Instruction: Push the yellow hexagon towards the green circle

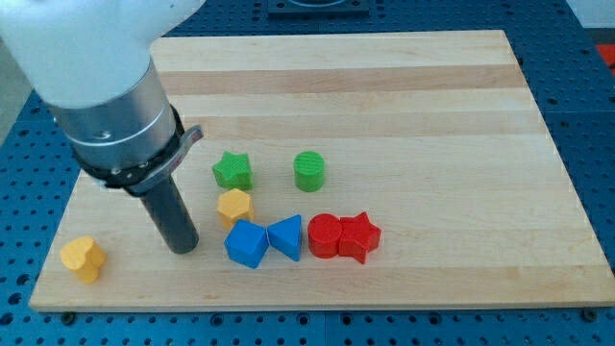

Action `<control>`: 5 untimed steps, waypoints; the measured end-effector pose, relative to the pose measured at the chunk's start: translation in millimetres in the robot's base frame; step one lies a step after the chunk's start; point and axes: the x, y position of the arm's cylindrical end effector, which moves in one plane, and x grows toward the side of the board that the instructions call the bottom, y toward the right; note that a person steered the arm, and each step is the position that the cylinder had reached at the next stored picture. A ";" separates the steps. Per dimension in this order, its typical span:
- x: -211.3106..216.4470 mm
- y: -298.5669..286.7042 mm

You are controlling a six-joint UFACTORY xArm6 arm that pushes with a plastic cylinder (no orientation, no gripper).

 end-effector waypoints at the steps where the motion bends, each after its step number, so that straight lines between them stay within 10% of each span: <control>1: 1.6 10.0; 5: -70.7 53.4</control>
